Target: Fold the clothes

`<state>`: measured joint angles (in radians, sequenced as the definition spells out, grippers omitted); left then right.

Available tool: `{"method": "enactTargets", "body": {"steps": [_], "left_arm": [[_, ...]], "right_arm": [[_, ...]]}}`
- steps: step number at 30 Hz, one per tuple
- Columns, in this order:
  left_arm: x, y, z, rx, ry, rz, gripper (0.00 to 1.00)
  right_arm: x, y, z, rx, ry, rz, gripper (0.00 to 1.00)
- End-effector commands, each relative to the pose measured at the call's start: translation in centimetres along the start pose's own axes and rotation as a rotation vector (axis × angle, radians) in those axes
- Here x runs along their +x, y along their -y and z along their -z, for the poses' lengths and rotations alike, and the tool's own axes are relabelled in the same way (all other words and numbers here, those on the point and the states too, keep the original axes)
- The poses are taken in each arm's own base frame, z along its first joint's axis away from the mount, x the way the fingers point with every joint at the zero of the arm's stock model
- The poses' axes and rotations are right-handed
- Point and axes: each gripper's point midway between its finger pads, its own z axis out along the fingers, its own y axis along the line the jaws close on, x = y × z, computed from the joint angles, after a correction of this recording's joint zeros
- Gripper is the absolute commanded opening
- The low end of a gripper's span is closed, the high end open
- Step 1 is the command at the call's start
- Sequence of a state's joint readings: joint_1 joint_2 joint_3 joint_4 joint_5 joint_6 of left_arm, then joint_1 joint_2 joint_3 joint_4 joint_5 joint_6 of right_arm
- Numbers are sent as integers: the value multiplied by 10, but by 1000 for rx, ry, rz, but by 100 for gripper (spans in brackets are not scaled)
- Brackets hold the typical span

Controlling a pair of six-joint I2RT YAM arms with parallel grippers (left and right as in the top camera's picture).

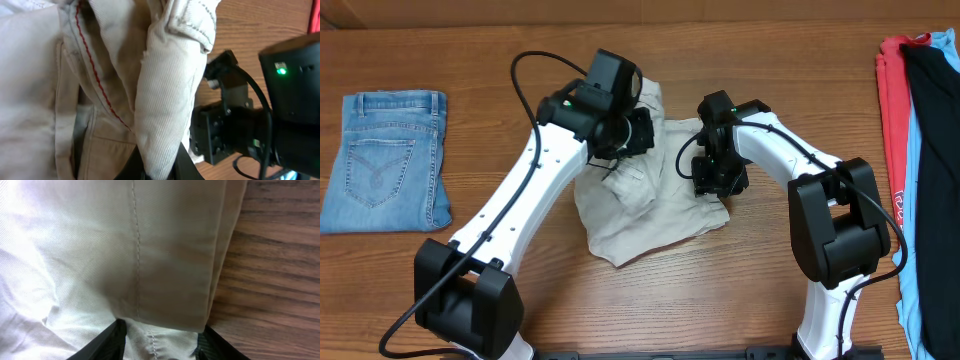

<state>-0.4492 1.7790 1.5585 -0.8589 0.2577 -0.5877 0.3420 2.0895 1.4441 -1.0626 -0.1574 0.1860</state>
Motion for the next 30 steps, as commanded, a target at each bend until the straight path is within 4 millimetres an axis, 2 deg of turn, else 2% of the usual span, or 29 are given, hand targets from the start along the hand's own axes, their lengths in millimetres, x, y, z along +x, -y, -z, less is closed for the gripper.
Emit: {"method": "enactTargets", "body": {"steps": [1, 5, 7, 9, 11, 15, 18, 22, 25, 28, 30], "left_arm": [[1, 19, 6, 59, -8, 18, 7], [5, 16, -2, 48, -33, 21, 15], [8, 17, -7, 59, -55, 25, 28], [10, 21, -11, 89, -77, 25, 34], [10, 29, -12, 126, -83, 4, 44], [5, 53, -8, 244, -65, -101, 54], [-3, 55, -5, 268, -36, -116, 56], [-15, 40, 0, 251, -12, -116, 56], [-22, 17, 1, 191, 0, -114, 56], [-28, -17, 2, 62, 16, -99, 57], [-32, -38, 3, -30, 32, -93, 56]], "right_arm": [[20, 8, -28, 24, -92, -13, 47], [20, 8, -28, 24, -92, -13, 47], [20, 8, -28, 24, -92, -13, 47], [20, 8, -28, 24, -92, -13, 47], [19, 8, -28, 23, -91, -13, 47], [19, 8, -28, 23, -91, -13, 47], [20, 9, -28, 25, -95, -14, 47], [21, 16, -26, 51, -95, -45, 47], [13, 30, -8, 75, -69, -111, 47], [0, 41, 29, 82, 3, -143, 47], [-7, 44, 63, 64, 74, -158, 48]]}}
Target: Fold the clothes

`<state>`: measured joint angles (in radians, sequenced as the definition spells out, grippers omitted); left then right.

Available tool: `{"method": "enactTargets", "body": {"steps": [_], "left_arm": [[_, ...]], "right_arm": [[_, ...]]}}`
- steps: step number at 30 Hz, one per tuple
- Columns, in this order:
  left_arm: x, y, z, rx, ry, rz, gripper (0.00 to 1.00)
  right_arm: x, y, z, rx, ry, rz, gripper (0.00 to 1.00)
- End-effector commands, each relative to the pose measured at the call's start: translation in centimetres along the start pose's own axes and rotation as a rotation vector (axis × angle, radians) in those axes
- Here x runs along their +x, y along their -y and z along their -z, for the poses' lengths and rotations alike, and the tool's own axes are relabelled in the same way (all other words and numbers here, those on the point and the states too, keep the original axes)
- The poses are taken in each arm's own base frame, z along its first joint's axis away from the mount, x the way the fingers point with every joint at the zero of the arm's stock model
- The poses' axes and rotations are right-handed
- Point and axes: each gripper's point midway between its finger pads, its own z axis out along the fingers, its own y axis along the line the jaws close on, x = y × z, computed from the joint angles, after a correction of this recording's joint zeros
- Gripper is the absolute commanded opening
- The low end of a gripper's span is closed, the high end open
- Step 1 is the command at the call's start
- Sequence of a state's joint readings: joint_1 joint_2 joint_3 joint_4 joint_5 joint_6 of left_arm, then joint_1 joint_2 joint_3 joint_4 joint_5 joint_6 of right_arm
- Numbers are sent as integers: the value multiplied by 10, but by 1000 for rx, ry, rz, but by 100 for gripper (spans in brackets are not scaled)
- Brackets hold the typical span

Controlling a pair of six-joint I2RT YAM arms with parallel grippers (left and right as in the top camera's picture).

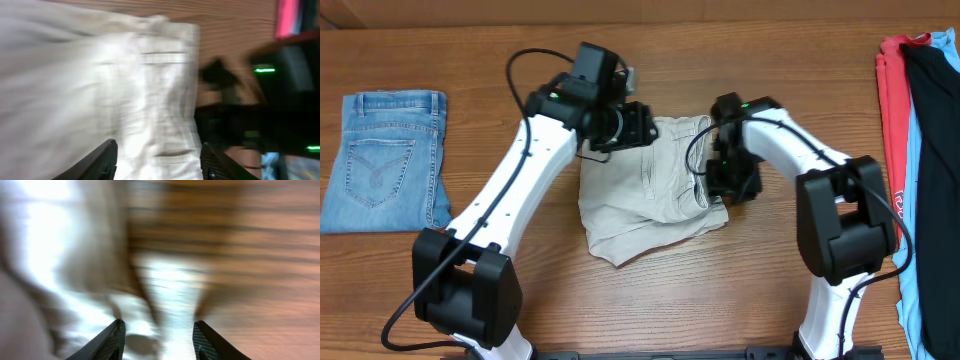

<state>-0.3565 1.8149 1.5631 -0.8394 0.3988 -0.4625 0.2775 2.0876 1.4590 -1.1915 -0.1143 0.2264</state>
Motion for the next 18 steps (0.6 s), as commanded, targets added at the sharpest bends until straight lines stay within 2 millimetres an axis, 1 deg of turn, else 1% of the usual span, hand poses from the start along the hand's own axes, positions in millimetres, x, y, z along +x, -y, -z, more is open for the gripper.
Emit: {"method": "enactTargets", "body": {"steps": [1, 4, 6, 7, 9, 12, 15, 18], "left_arm": [[-17, -31, 10, -157, 70, -48, 56], [-22, -37, 11, -193, 87, -86, 56], [-26, -42, 13, -219, 107, -91, 58], [-29, -44, 14, -237, 122, -92, 59], [-34, -48, 14, -259, 139, -111, 60], [-40, -49, 5, -257, 143, -160, 62], [-41, -58, -15, -268, 118, -178, 62], [-38, -70, -36, -278, 79, -170, 63]], "right_arm": [[-22, 13, 71, -19, 194, -48, 50], [-19, 10, 106, -65, 271, -43, 53], [-11, 5, 121, -97, 295, -33, 54], [-7, 2, 124, -105, 295, -23, 55], [1, -8, 124, -131, 272, -2, 58], [12, -30, 118, -195, 230, 46, 60], [23, -45, 109, -198, 202, 96, 63], [32, -58, 98, -187, 179, 139, 73]]}}
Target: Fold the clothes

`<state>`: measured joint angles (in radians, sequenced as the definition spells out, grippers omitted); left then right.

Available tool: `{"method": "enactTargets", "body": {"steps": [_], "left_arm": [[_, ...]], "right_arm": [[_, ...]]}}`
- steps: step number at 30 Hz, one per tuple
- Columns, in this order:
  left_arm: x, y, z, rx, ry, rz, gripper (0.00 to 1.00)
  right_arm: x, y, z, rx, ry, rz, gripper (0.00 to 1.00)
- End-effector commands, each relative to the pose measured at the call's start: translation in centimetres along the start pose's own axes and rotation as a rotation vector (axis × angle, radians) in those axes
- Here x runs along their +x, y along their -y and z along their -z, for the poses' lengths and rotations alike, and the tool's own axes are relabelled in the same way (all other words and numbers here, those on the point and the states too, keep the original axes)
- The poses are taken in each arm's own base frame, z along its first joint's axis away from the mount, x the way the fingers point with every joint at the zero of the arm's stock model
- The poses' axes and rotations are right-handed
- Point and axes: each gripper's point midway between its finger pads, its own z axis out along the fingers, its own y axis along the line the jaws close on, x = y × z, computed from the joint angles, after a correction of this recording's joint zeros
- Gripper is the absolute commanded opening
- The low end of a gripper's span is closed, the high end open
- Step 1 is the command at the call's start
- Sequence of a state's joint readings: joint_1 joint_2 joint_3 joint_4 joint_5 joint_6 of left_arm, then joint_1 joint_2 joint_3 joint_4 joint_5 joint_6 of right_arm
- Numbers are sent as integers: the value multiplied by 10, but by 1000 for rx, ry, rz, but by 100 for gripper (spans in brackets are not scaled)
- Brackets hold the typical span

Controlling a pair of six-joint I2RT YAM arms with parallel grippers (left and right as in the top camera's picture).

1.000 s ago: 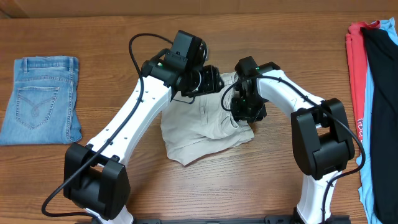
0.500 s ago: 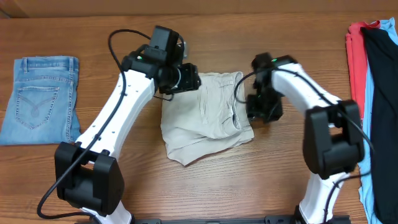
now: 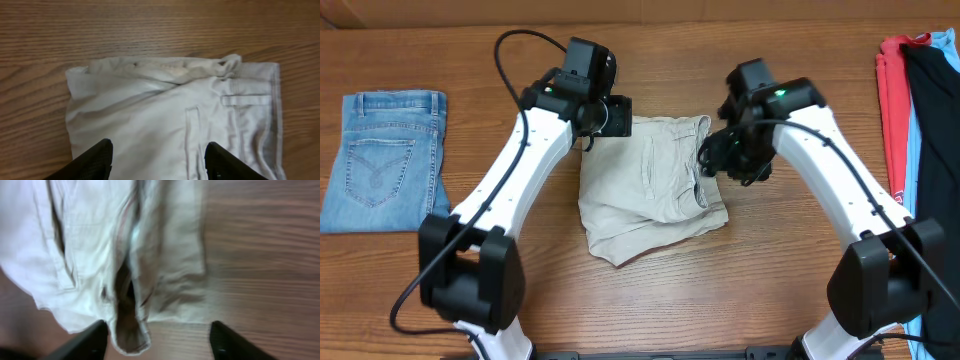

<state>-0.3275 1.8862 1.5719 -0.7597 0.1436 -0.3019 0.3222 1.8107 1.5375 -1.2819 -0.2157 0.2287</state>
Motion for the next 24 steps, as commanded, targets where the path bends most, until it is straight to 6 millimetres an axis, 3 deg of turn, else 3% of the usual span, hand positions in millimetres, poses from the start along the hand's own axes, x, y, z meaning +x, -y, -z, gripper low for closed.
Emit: {"method": "enactTargets", "body": {"steps": [1, 4, 5, 8, 9, 10, 13, 14, 18, 24], "left_arm": [[8, -11, -32, -37, -56, -35, 62], [19, -17, -50, -50, -106, -36, 62], [26, -20, -57, -54, -135, -32, 62], [35, -23, -63, -65, -169, -27, 63], [37, -24, -63, -67, -177, -26, 63], [38, -24, -63, -69, -184, -25, 63], [42, -26, -62, -78, -199, -27, 65], [45, -27, -61, -82, -210, -26, 65], [55, -30, -59, -93, -253, -19, 65], [64, -32, -58, -101, -284, -15, 64]], "right_arm": [[14, -18, -17, -25, -41, 60, 74], [21, -22, -34, -22, -52, 77, 74], [26, -20, -48, -18, -63, 71, 75], [36, -11, -70, -9, -87, 47, 74], [40, -8, -76, -7, -95, 45, 69], [45, -4, -83, -3, -104, 43, 59], [56, 14, -101, 46, -116, 34, 12], [56, 25, -104, 88, -107, 17, 6], [40, 70, -102, 267, -20, -69, 4], [18, 90, -96, 260, 48, -114, 9]]}}
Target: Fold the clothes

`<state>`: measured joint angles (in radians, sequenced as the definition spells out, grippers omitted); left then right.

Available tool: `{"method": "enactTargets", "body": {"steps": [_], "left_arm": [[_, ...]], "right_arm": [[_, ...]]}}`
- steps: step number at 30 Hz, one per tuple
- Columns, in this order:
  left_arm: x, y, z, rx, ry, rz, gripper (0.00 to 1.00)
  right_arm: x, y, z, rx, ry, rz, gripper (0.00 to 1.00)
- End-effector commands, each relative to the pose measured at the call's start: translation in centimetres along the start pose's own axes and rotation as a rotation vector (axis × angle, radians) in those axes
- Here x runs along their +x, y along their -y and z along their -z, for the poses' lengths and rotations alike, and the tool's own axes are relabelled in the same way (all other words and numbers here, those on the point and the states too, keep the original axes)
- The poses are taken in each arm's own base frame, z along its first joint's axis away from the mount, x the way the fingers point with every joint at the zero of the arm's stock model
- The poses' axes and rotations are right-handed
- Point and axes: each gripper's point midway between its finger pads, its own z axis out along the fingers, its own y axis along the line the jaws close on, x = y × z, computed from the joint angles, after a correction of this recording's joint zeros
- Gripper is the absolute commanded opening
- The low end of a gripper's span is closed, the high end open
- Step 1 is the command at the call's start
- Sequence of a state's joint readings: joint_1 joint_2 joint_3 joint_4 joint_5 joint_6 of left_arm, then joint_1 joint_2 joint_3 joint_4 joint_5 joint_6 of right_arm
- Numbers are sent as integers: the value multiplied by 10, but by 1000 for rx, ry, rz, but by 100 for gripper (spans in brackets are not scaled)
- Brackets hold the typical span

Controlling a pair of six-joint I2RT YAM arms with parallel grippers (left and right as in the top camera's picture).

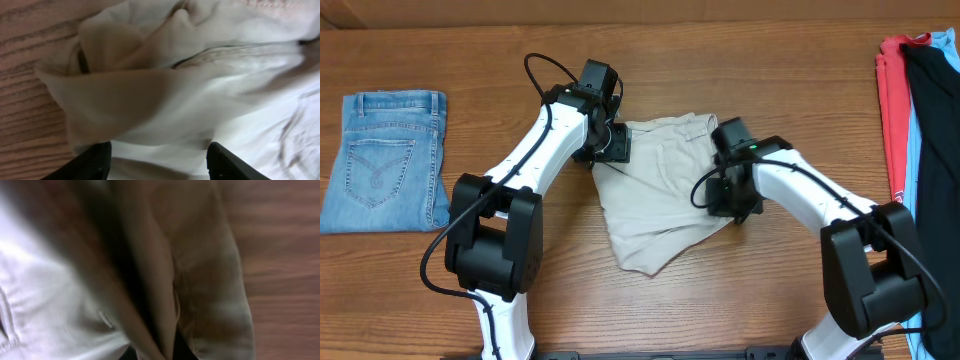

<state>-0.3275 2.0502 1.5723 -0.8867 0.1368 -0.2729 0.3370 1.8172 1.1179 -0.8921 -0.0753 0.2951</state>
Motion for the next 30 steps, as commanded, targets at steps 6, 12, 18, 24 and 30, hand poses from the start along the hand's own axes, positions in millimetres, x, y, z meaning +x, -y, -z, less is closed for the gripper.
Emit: {"method": "enactTargets", "body": {"steps": [6, 12, 18, 24, 30], "left_arm": [[8, -5, -6, -23, -32, -20, 60], [-6, 1, 15, -8, 30, -47, 61], [-54, 23, 77, 32, 271, -220, 68], [-83, 32, 81, 33, 385, -351, 76], [-81, 43, 32, 106, 321, -469, 79]], "right_arm": [[-22, 62, 1, 193, 75, -31, 41], [-37, 66, 41, 204, 104, -95, 47], [-62, 41, 121, 72, 303, -172, 64], [-41, 9, 139, -121, 252, -194, 68], [-9, 7, 105, -105, 124, -324, 70]]}}
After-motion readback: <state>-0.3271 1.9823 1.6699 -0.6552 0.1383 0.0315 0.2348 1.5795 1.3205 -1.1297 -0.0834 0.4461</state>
